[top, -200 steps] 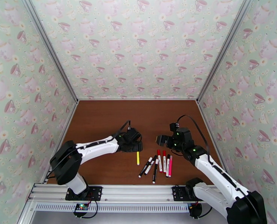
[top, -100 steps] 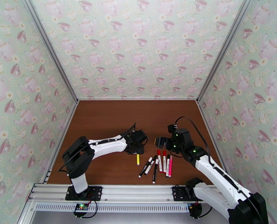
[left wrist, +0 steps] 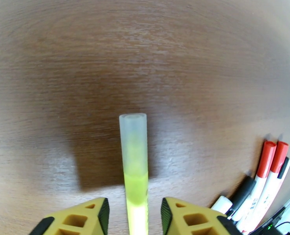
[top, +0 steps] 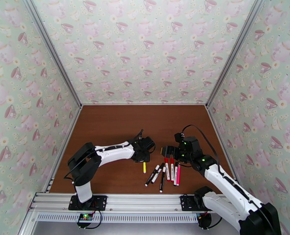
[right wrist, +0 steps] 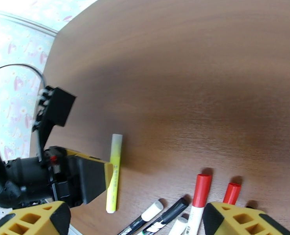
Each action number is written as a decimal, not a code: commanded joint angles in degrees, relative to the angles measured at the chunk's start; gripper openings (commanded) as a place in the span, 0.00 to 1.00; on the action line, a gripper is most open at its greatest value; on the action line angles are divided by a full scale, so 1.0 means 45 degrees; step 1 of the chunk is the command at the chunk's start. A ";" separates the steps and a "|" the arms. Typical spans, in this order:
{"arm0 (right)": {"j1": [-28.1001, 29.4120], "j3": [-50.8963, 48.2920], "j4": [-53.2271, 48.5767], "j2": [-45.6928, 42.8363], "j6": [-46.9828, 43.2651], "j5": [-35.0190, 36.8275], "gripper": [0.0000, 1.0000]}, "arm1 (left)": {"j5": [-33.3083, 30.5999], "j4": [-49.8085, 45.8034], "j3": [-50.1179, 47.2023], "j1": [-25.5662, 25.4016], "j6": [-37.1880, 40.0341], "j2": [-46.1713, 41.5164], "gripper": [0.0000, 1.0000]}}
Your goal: Open the pen caps
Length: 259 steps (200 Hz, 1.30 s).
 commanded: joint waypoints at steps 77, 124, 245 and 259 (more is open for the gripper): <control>0.0070 -0.0267 0.0398 0.0033 0.0309 -0.0112 1.00 | -0.0368 -0.0514 0.0436 -0.0128 -0.0101 0.0520 0.37; 0.0083 -0.0442 0.0596 0.0102 0.0459 -0.0115 1.00 | -0.0332 -0.0467 0.0504 -0.0128 -0.0118 0.0558 0.33; 0.0074 -0.0462 0.0574 0.0205 0.0444 -0.0200 1.00 | -0.0017 -0.0456 0.0758 -0.0144 -0.0287 0.1233 0.26; 0.0077 -0.0500 0.0571 0.0191 0.0458 -0.0176 1.00 | -0.0037 -0.0434 0.0702 -0.0163 -0.0362 0.1261 0.26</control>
